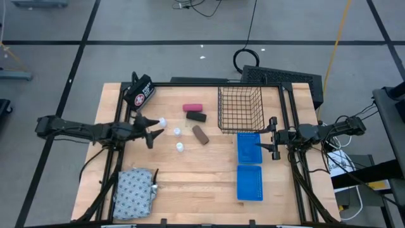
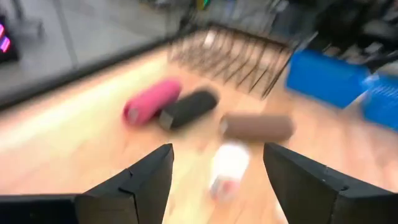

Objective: Pick & Place Medicine items
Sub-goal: Put the top transparent pill bottle into the top blue basket

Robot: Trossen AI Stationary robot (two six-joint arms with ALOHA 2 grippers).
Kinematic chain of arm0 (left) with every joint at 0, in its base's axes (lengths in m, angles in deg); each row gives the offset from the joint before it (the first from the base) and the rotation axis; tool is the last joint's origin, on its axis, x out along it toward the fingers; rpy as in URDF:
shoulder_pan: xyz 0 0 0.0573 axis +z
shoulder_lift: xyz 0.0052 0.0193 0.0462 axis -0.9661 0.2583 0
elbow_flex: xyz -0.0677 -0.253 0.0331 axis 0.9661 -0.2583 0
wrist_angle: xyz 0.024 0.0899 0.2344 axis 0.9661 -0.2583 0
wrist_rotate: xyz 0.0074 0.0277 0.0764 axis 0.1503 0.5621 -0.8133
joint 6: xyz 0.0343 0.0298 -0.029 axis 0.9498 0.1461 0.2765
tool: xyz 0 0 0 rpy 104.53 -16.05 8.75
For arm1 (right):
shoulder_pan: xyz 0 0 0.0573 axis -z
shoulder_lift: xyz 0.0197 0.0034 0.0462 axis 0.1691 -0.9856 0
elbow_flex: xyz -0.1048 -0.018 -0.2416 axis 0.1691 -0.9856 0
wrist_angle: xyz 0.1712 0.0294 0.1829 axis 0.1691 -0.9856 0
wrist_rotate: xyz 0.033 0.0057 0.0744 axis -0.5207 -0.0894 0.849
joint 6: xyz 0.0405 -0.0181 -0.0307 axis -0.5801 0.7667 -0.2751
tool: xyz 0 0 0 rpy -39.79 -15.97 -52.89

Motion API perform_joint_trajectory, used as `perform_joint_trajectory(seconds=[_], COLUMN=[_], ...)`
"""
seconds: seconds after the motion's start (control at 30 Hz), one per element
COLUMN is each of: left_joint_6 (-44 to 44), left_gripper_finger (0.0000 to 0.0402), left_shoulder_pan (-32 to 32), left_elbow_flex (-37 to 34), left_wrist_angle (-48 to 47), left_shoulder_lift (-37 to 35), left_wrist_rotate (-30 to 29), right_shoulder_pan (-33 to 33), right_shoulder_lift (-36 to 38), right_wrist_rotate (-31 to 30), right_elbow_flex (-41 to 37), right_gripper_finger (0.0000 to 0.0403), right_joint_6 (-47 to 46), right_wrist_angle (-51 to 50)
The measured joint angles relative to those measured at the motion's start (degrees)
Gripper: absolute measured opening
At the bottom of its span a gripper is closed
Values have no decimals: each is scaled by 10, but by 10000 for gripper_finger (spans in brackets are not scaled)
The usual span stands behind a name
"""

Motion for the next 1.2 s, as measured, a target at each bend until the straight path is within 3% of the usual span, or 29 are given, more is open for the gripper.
perform_joint_trajectory(seconds=[0.3, 0.47, 0.6, 0.9, 1.2], left_joint_6=[-131, -147, -158, -119, -124], left_gripper_finger=[255, 255, 255, 255, 255], left_shoulder_pan=[0, 0, 0, 0, 0], left_elbow_flex=[0, -1, -2, -2, -2], left_wrist_angle=[-96, -98, -67, 61, 143], left_shoulder_lift=[101, 159, 202, 300, 385], left_wrist_rotate=[-12, -68, -110, -112, -157], right_shoulder_pan=[0, 0, 0, 0, 0], right_shoulder_lift=[0, 0, 0, 0, 0], right_wrist_rotate=[0, 0, 0, 0, 0], right_elbow_flex=[0, 0, 0, 0, 0], right_gripper_finger=[210, 210, 210, 210, 210], right_joint_6=[0, 0, 0, 0, 0], right_wrist_angle=[0, 0, 0, 0, 0])
